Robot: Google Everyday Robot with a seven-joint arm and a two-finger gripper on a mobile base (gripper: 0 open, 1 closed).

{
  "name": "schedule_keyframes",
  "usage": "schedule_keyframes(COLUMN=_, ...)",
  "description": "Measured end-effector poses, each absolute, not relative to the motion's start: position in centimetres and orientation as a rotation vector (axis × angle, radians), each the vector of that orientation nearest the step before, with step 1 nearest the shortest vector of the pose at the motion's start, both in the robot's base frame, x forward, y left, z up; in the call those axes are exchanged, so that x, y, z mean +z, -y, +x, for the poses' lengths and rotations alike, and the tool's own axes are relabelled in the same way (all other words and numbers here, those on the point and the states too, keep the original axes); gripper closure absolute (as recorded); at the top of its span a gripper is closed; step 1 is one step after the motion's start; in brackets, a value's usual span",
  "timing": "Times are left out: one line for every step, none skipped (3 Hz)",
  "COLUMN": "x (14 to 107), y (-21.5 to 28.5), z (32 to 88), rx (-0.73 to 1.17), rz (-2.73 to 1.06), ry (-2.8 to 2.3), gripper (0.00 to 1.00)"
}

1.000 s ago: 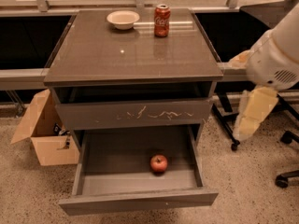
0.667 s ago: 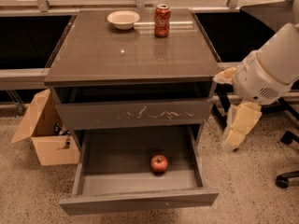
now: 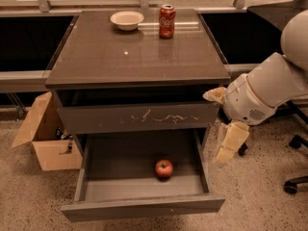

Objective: Pick apple from middle drawer and place on counter

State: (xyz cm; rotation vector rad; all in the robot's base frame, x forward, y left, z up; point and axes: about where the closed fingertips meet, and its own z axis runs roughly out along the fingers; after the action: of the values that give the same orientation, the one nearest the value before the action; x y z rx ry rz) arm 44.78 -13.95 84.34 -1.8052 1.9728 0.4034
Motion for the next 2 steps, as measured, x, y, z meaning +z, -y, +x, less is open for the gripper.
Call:
schedule_keyframes(x=80.4, y=12.7, z=45.3, rx=0.465, rz=-1.81, ry=-1.962, gripper=0.0)
schedule_keyframes(x=72.5, y=10.3, z=45.9, rx=0.595, rz=-1.798, ry=-1.944, gripper=0.0)
